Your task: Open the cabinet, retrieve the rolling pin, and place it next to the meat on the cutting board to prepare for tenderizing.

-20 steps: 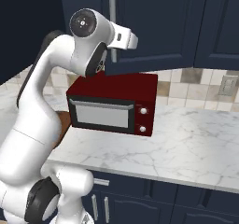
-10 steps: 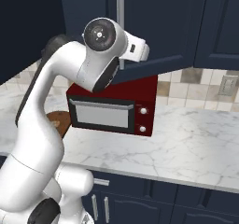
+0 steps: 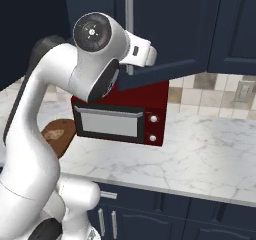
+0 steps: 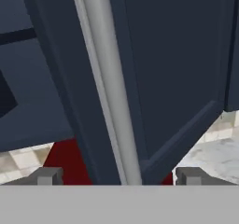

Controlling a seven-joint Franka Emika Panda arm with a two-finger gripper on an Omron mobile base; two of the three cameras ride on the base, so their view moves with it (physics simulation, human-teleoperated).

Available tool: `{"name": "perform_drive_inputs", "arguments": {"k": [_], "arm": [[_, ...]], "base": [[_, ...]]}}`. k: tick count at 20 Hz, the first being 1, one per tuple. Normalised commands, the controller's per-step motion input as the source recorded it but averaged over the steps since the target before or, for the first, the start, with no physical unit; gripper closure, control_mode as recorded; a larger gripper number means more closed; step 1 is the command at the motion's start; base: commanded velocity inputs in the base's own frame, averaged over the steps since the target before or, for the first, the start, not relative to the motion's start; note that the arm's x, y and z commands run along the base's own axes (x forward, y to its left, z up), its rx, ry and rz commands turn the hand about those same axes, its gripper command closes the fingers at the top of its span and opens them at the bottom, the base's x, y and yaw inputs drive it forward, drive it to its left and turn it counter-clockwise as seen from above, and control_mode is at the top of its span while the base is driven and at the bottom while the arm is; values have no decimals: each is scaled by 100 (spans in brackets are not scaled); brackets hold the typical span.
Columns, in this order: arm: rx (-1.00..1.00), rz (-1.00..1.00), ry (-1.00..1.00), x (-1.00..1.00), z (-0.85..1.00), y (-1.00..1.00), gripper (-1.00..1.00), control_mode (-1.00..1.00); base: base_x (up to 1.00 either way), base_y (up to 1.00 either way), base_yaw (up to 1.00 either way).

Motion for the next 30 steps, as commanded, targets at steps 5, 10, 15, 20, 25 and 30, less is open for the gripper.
{"name": "perform_drive_inputs", "arguments": {"k": [5,10,15,20,25,30], "arm": [[-12,-8,-13,-99,0,24,-100,-100],[-20,-8,-1,-39,4,55,-100,-100],[-27,-1,5,0,8,62,-100,-100],[-28,0,6,0,3,53,-100,-100],[-23,0,8,10,0,39,-100,-100],[-17,0,10,23,-1,11,-100,-100]], "base": [[0,0,0],[0,0,0],[0,0,0],[0,0,0],[0,0,0],[0,0,0]]}}
